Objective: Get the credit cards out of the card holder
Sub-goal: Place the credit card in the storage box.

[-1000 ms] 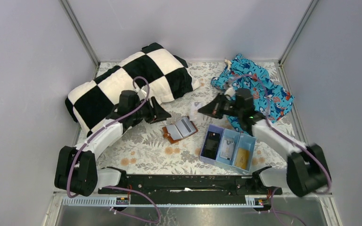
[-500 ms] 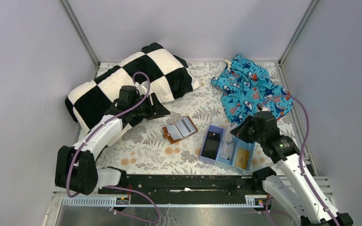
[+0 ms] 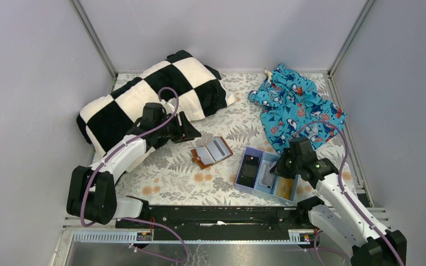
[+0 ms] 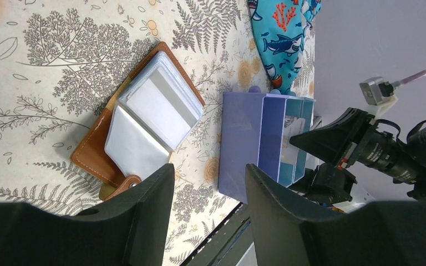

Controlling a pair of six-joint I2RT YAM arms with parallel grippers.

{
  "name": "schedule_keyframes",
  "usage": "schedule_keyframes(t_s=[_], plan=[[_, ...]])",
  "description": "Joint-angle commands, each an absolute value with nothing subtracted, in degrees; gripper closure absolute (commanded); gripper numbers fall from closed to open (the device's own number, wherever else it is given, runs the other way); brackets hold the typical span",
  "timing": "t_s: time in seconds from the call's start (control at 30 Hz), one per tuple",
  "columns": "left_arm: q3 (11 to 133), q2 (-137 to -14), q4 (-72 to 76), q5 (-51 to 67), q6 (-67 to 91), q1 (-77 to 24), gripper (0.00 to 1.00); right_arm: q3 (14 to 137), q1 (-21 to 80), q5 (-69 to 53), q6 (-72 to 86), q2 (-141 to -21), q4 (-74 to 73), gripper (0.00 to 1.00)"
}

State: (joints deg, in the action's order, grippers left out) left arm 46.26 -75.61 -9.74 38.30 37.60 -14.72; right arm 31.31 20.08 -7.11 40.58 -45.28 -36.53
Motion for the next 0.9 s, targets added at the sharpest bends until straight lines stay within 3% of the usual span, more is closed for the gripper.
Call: schedule_keyframes(t_s=[0.0, 0.13, 0.17, 0.27, 0.37, 0.87], plan=[[45.9, -76.3, -5.6, 39.8, 38.1, -14.5, 0.45, 29.7, 19.8, -9.9, 40.5, -47.1, -31.0, 1.0], [45.9, -77.5, -5.3, 41.4, 37.9, -14.5, 0.45, 29.4, 19.9, -9.4, 39.8, -49.1, -29.5, 1.0], [45.9, -77.7, -5.3, 41.5, 37.9, -14.5, 0.45, 29.7, 19.8, -8.7, 39.7, -49.5, -30.0, 0.96], [45.6, -77.7, -5.3, 41.7, 37.8, -14.5, 0.45, 32.4, 19.9, -4.9, 39.0, -50.3, -33.9, 0.67], [45.9, -78.3, -5.1, 42.6, 37.8, -14.6, 0.44, 36.2, 19.8, -2.0, 38.1, -49.2, -37.1, 0.57], [45.2, -78.9, -3.9, 41.2, 39.3, -16.8, 0.43, 46.8, 20.5, -5.3, 33.7, -51.9, -33.0, 0.55]])
